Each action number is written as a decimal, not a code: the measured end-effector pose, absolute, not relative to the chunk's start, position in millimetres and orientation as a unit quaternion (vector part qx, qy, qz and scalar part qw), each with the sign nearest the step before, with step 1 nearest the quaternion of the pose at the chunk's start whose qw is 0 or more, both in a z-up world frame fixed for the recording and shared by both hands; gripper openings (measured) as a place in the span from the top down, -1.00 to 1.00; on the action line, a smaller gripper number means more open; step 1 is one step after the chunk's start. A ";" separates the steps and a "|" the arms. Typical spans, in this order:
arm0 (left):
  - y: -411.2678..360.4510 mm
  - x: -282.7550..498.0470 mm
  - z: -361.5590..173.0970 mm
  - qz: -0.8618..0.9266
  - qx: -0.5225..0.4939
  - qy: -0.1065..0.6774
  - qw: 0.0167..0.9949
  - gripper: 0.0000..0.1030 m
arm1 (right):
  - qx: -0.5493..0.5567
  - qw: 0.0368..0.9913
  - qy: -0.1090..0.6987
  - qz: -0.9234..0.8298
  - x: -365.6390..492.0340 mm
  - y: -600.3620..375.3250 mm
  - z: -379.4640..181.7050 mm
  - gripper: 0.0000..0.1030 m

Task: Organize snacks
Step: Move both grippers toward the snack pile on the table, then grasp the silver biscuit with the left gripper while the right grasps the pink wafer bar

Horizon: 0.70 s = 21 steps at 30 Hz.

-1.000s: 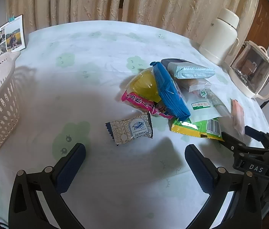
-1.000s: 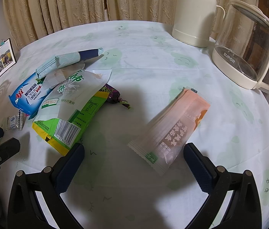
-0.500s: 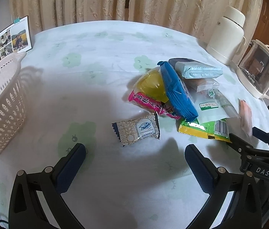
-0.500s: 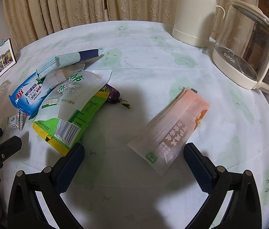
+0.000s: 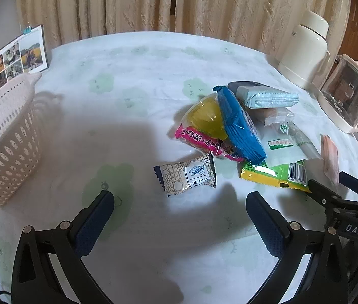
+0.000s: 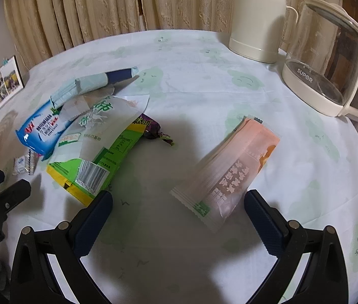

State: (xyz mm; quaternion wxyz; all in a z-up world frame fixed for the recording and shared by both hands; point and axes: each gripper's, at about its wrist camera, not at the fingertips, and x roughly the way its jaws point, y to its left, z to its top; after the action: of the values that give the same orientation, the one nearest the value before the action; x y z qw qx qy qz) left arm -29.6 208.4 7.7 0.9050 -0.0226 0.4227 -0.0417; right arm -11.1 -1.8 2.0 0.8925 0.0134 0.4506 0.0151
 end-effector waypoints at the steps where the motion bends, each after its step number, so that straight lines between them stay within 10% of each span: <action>1: 207.8 -29.9 8.4 -0.041 -0.021 0.422 0.905 -1.00 | 0.019 0.893 0.449 0.017 -11.8 -2.7 2.9 -1.00; 21: 196.3 -29.0 15.3 -0.053 -0.031 0.399 0.915 -1.00 | 0.085 0.915 0.395 0.017 -24.3 -24.1 18.2 -1.00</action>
State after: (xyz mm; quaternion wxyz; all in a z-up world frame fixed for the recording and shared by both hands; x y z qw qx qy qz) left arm -29.0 196.3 15.3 0.9149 -0.0305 0.3990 -0.0531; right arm -24.3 -24.1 18.2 0.9146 0.0850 0.3949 0.0166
